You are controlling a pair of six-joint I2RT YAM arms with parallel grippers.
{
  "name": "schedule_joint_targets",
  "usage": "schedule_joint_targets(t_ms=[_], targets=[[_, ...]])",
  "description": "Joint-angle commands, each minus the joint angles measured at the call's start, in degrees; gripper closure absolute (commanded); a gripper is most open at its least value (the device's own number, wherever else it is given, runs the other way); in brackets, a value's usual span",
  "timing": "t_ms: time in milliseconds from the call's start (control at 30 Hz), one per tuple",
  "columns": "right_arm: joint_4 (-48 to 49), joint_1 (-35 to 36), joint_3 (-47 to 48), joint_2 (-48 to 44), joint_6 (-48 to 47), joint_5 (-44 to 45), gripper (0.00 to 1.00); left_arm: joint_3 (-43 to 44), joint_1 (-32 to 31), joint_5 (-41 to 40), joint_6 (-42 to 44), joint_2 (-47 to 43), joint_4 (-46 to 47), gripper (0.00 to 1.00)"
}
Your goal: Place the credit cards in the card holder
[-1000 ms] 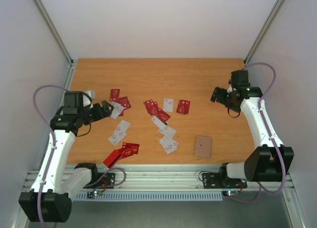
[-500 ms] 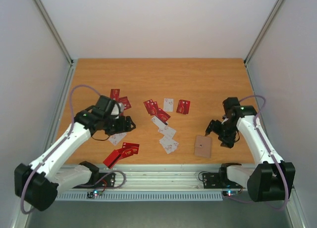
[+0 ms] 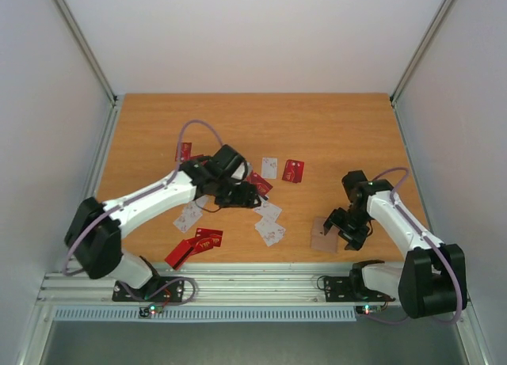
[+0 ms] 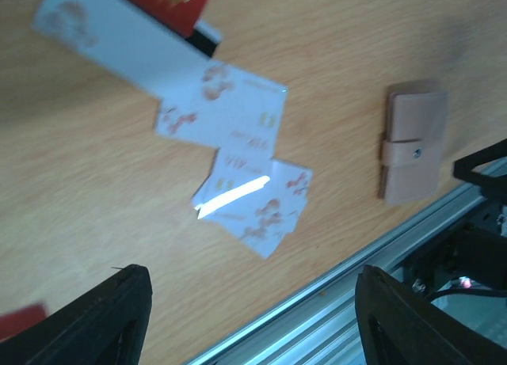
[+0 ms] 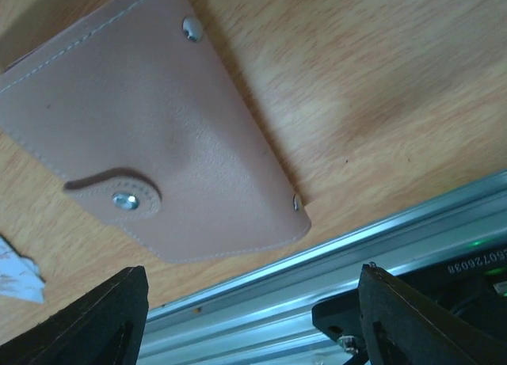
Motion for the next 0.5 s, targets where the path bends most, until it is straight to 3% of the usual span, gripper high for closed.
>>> schedule_joint_targets(t_ms=[0, 333, 467], targets=[[5.2, 0.4, -1.8, 2.6, 2.4, 2.7, 0.29, 6.8, -1.8, 3.7, 1.0, 7.6, 4.8, 0.29], [15.4, 0.3, -6.4, 8.6, 2.3, -0.3, 0.5, 16.8, -3.9, 7.7, 4.0, 19.3, 3.4, 0.31], [17.4, 0.3, -6.8, 10.8, 2.0, -0.5, 0.66, 18.8, -4.0, 7.8, 5.0, 21.3, 2.4, 0.32]])
